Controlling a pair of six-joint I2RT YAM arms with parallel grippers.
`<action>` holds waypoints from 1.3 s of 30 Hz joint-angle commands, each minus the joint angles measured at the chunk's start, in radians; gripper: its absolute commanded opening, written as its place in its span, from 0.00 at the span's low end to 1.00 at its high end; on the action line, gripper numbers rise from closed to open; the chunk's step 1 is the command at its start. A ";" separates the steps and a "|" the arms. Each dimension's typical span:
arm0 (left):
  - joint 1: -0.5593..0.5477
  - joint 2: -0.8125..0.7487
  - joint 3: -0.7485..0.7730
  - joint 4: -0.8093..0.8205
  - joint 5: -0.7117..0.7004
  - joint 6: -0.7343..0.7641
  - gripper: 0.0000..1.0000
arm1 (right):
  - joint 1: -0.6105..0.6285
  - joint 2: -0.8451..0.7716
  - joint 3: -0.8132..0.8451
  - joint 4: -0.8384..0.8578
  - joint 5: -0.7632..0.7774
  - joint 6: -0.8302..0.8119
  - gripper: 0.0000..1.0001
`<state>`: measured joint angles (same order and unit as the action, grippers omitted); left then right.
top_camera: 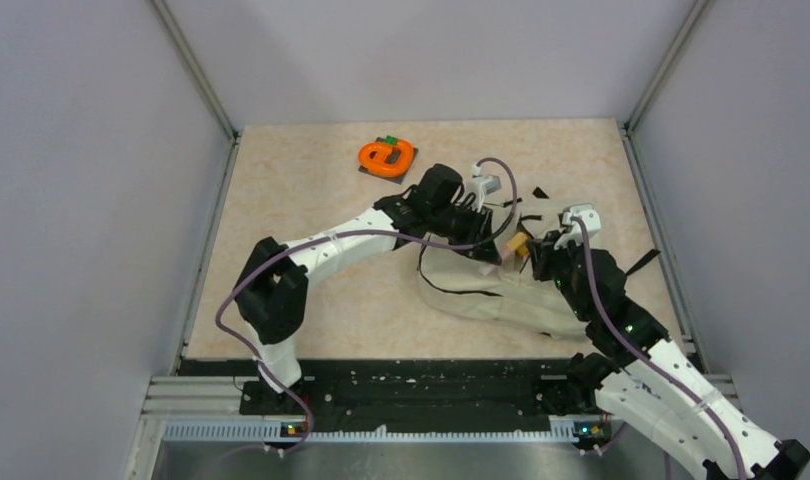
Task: Pack the student bag
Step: Place the stationery in the student bag.
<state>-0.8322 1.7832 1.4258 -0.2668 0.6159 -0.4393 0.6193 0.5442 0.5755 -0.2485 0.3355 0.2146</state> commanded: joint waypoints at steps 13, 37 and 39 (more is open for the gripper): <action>-0.012 0.200 0.148 0.270 0.039 -0.287 0.00 | 0.002 -0.005 0.033 0.104 -0.103 0.030 0.00; -0.099 0.040 -0.127 0.457 -0.368 -0.297 0.59 | 0.002 -0.040 -0.002 0.082 -0.012 0.067 0.00; -0.099 -0.018 -0.149 0.435 -0.412 -0.234 0.73 | 0.002 -0.051 0.000 0.079 -0.005 0.064 0.00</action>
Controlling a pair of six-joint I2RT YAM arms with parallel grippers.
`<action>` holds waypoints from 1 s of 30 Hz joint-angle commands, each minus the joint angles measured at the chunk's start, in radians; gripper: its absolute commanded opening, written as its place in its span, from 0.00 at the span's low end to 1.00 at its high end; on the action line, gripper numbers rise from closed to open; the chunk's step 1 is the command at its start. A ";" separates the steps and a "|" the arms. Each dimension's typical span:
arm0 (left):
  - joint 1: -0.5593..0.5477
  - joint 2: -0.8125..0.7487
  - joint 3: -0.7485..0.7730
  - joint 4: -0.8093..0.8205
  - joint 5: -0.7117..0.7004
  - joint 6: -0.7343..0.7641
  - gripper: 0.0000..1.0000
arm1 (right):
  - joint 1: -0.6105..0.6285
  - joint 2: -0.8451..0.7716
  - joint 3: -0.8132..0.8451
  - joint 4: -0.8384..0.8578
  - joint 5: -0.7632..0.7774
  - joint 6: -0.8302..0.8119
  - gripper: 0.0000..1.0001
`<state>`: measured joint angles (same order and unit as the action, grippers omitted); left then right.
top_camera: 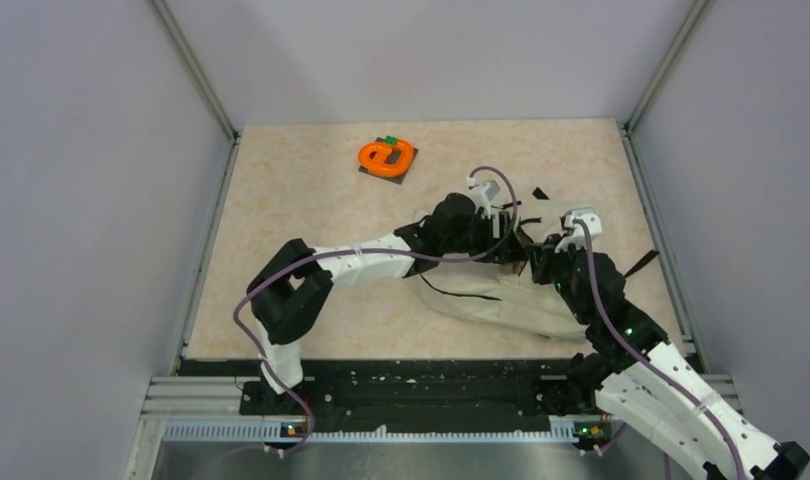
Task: Pack the student bag
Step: Place the stationery in the student bag, then pick up the stationery from the center of the board.
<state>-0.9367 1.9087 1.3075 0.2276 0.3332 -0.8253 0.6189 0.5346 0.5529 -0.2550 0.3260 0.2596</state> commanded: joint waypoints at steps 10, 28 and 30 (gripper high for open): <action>0.046 -0.487 -0.245 -0.102 -0.478 0.452 0.91 | 0.002 -0.045 0.031 0.068 0.024 0.001 0.00; 0.389 -0.071 -0.061 -0.287 -0.585 0.474 0.90 | 0.002 -0.022 0.033 0.091 0.009 -0.014 0.00; 0.388 -0.010 -0.016 -0.286 -0.592 0.473 0.86 | 0.002 -0.016 0.045 0.080 0.009 -0.017 0.00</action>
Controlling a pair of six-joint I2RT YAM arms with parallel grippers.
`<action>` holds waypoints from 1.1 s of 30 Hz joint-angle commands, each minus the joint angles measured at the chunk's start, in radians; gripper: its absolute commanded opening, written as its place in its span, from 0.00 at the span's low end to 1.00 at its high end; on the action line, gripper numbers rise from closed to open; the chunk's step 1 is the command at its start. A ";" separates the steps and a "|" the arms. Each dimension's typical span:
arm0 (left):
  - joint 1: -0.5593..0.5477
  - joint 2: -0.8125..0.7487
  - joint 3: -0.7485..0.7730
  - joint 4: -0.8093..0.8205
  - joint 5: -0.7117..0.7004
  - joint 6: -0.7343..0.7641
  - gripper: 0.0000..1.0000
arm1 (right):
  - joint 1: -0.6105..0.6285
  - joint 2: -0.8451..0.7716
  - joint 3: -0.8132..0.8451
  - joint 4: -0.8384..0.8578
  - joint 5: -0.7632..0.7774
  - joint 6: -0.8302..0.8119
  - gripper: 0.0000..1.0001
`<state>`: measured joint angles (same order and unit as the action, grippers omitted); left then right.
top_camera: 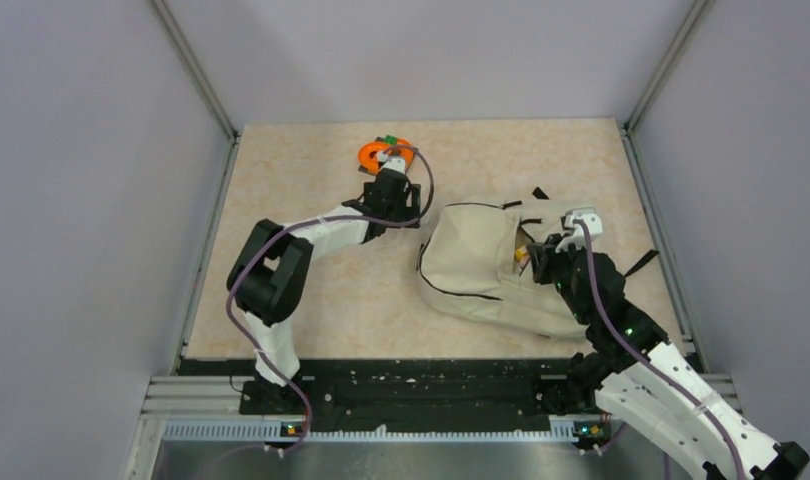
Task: Pack the student bag
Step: Pick up the stationery from the center of the board.
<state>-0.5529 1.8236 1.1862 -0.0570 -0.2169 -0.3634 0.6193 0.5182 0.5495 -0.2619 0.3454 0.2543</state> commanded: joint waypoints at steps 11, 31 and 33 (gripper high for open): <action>0.026 0.208 0.206 0.028 0.039 0.015 0.80 | 0.002 0.039 0.046 0.075 -0.025 0.003 0.00; 0.016 0.285 0.263 -0.095 0.045 0.091 0.62 | 0.002 0.050 0.046 0.079 -0.032 0.009 0.00; 0.012 0.278 0.255 -0.105 0.020 0.109 0.60 | 0.002 0.046 0.042 0.077 -0.030 0.012 0.00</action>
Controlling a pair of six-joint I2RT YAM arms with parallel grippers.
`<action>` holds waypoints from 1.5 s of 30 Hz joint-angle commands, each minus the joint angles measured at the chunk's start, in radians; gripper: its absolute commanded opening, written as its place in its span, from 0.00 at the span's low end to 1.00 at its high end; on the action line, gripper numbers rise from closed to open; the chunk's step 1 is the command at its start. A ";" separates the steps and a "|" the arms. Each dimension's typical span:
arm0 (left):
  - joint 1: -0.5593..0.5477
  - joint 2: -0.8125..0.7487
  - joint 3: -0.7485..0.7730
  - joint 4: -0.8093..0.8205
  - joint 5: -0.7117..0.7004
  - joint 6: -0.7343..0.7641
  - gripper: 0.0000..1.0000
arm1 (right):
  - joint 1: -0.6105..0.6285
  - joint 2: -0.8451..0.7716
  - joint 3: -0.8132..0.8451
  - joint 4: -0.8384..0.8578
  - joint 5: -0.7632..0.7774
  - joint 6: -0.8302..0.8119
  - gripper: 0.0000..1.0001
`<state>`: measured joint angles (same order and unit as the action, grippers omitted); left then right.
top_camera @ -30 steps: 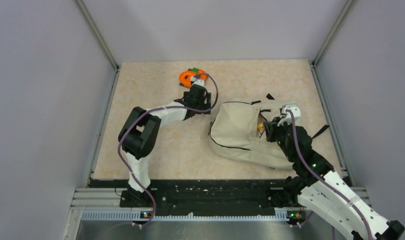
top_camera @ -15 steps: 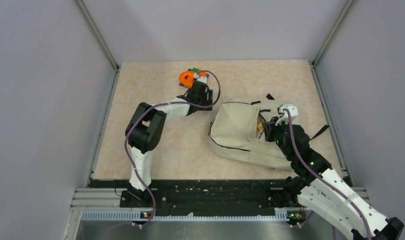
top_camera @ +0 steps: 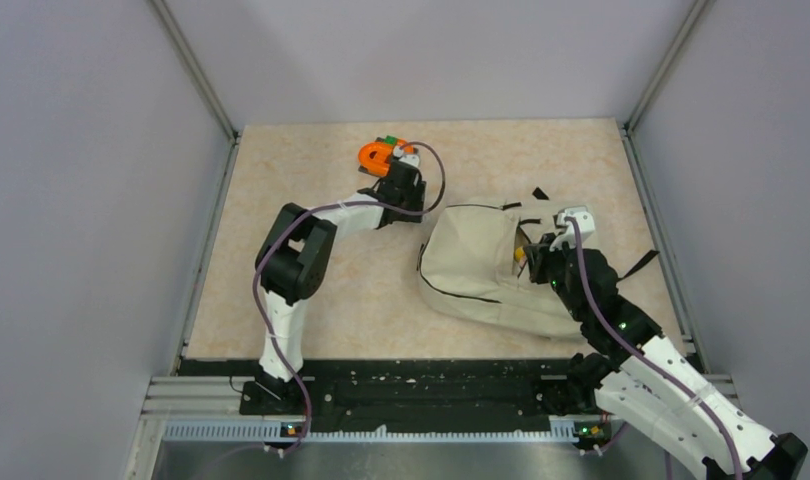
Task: Pack the student bag
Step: Pick up the stationery from the center of the board, then place the stationery in the student bag.
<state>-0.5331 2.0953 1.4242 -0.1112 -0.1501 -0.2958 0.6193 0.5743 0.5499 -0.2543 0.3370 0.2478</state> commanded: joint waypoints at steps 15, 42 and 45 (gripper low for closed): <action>-0.018 -0.035 -0.040 -0.189 -0.142 0.059 0.35 | 0.002 -0.021 0.032 0.067 -0.019 0.031 0.00; -0.357 -0.454 -0.226 0.095 0.068 -0.229 0.00 | 0.002 -0.008 0.062 0.082 -0.121 0.042 0.00; -0.395 -0.389 -0.186 0.145 0.143 -0.271 0.00 | 0.002 -0.021 0.063 0.079 -0.124 0.047 0.00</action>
<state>-0.8936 1.6299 1.1801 -0.0452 -0.1295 -0.4931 0.6189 0.5720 0.5507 -0.2592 0.2825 0.2661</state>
